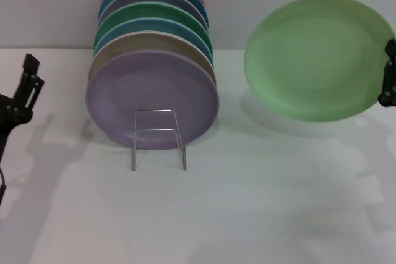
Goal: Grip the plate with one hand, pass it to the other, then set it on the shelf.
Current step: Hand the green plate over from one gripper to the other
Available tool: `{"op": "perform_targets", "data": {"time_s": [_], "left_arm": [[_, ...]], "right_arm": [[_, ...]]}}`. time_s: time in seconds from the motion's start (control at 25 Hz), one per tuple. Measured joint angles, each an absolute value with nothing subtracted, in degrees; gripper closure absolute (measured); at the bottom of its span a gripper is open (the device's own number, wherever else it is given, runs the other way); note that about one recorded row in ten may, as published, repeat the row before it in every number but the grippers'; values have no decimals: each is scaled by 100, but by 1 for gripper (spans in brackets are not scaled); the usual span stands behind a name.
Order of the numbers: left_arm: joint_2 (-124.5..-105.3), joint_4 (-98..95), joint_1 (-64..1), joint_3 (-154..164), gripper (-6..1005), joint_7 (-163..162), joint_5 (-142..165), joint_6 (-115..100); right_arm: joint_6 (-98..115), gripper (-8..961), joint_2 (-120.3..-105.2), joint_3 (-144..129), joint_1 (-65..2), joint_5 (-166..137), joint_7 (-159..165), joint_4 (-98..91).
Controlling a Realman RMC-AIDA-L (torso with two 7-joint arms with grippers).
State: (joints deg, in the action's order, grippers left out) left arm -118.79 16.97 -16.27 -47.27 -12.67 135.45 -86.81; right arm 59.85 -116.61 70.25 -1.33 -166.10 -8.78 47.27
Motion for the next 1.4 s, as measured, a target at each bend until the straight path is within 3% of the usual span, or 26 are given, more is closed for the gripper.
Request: {"op": "perform_targets", "data": {"time_s": [0.28, 0.68, 1.4], "left_arm": [[-11887, 1704, -1508, -4014, 213, -1269, 13553, -9014], [-11898, 1995, -1140, -3178, 214, -1190, 13554, -9381], [-11905, 2066, -1152, -2886, 215, -1116, 13551, -9337]], "right_arm": [[7105, 931, -11488, 6800, -629, -16708, 164, 3490], [7742, 931, -11525, 6357, -892, -16721, 369, 2819], [7898, 932, -11501, 6092, -985, -16726, 403, 2728]]}}
